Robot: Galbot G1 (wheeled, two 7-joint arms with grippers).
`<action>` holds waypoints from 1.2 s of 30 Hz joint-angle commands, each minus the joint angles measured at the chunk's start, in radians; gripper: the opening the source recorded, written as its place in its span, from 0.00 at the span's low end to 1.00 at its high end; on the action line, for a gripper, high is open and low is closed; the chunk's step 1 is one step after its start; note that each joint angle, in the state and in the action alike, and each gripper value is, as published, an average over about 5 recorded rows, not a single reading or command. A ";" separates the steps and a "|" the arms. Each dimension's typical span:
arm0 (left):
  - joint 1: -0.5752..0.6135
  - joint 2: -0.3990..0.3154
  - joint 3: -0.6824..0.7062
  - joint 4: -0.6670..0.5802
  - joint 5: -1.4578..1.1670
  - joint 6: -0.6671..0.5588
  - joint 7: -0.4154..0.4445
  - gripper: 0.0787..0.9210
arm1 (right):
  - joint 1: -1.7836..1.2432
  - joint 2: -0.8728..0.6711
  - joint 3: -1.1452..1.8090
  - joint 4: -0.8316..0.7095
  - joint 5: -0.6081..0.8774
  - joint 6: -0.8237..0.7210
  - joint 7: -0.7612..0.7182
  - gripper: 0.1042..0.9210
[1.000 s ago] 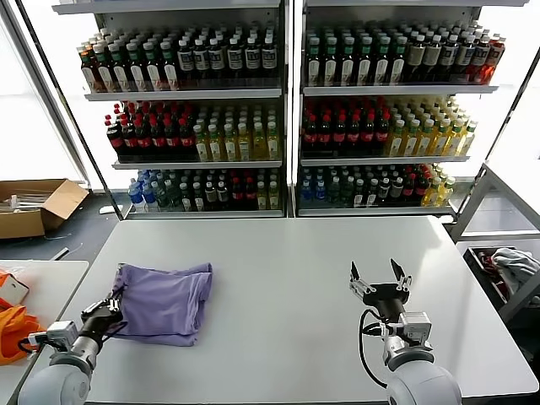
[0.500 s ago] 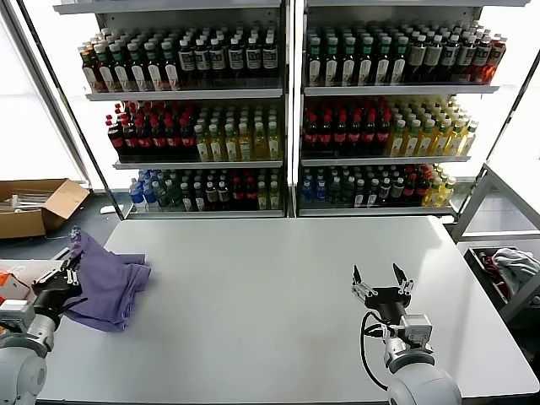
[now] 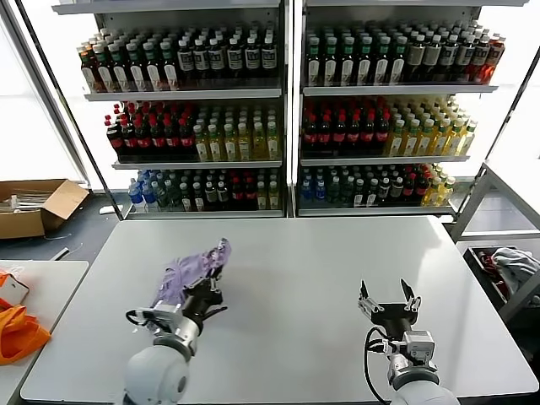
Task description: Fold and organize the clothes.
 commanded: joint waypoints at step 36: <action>-0.101 -0.070 0.071 0.140 0.179 -0.072 -0.066 0.79 | 0.369 0.015 -0.138 -0.292 0.853 -0.118 0.213 0.85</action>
